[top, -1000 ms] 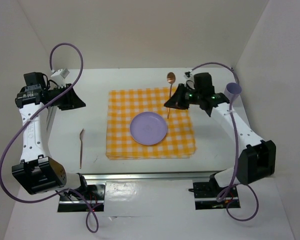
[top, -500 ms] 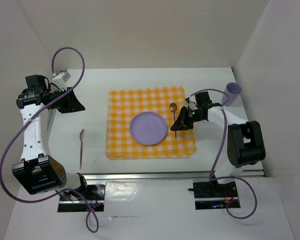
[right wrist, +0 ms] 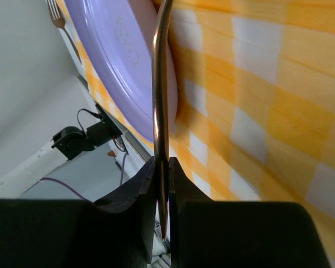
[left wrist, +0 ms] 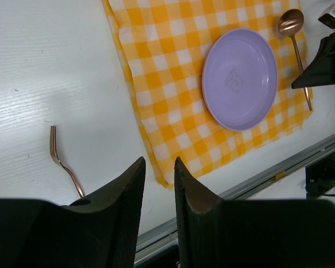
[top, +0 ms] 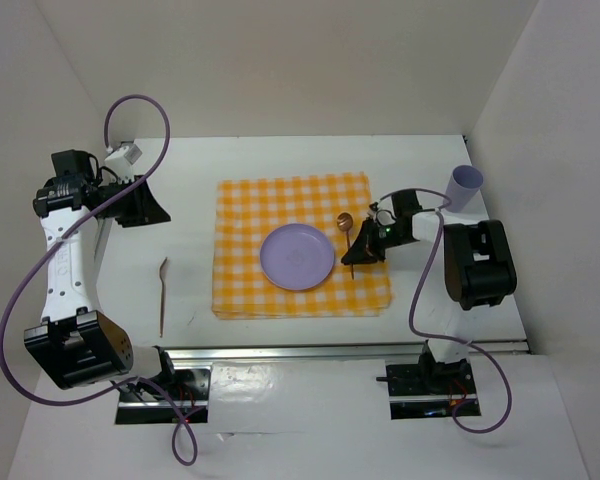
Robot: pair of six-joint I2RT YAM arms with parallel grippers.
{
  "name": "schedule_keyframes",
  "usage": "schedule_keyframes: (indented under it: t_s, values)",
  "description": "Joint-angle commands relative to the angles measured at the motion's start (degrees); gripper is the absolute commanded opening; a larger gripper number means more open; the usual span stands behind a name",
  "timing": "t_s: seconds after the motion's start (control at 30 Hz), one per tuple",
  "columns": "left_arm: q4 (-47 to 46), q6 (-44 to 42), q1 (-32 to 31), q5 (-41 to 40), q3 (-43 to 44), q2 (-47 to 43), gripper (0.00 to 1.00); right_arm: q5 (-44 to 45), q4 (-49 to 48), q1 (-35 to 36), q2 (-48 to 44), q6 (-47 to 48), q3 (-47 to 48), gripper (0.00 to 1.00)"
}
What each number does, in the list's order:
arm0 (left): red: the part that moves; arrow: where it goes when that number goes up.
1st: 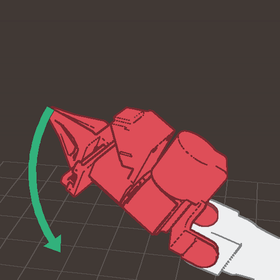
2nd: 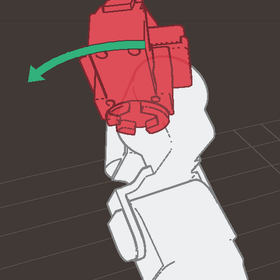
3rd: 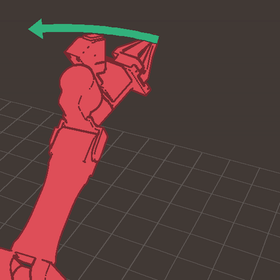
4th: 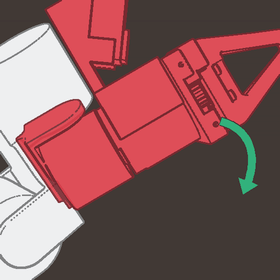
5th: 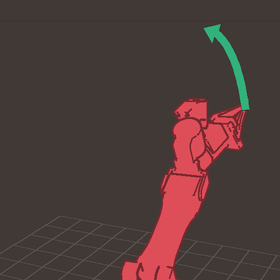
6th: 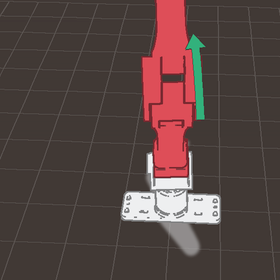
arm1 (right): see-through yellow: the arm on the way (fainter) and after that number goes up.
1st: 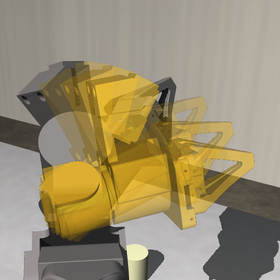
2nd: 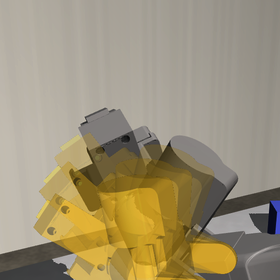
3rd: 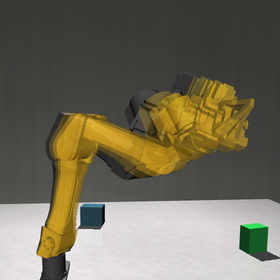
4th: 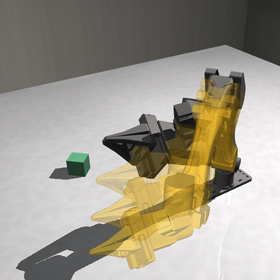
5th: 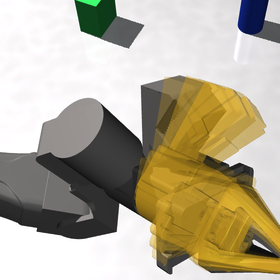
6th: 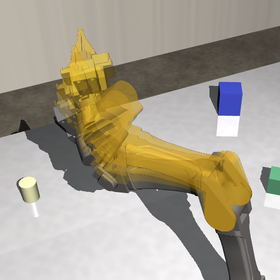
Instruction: Set the dinner table for one person
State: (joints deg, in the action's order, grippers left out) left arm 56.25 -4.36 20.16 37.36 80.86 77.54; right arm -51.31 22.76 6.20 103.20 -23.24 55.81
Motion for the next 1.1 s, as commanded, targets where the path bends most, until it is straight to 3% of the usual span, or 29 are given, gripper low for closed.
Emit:
schedule_keyframes:
  t_s: [0.0, 0.23, 0.37, 0.4, 0.43, 0.47, 0.53, 0.7, 0.9, 1.07]
  values:
    - [0.4, -1.1, 0.3, 0.7, 0.4, 0.2, 0.34, -4.6, -3.9, -2.3, 1.6, 1.6, 0.1, 0.0]
    - [0.9, -1.1, 0.3, 0.2, 0.4, 0.2, 0.34, -9.7, -6.2, -3.5, 5.3, 1.1, -1.8, 0.0]
    - [0.9, -1.1, 0.3, 0.2, 0.4, 0.2, 0.34, -8.3, -5.4, -3.5, 5.3, 1.1, -1.8, 0.0]
    - [0.9, -1.1, 0.3, 0.2, 0.4, 0.2, 0.34, -8.3, -4.7, -3.5, 5.3, 1.1, -1.8, 0.02]
    - [0.9, -1.1, 0.3, 0.2, 0.4, 0.2, 0.34, -8.3, -4.0, -3.5, 4.8, 1.1, -1.8, 0.17]
    - [0.9, -1.1, 0.3, 0.2, 0.4, 0.2, 0.34, -8.3, -4.0, -3.5, 4.8, 1.1, -1.8, 0.25]
    - [0.9, -1.1, 0.8, 0.2, 0.4, 0.2, 0.34, -7.8, -3.4, -3.5, 3.3, 1.1, -1.8, 0.29]
    - [0.9, -1.6, 0.8, 0.7, 0.4, 0.2, 0.34, -5.0, -1.9, -3.5, 1.6, 1.1, -1.8, 0.53]
    - [1.4, -2.1, 0.8, 0.7, 0.4, 0.2, 0.34, 0.9, 3.1, -3.5, -1.0, 1.7, -1.8, 0.57]
    - [1.4, -2.7, 0.8, 0.7, 0.4, 0.2, 0.34, 6.3, 9.4, -3.5, -3.3, 1.2, 1.3, 0.67]
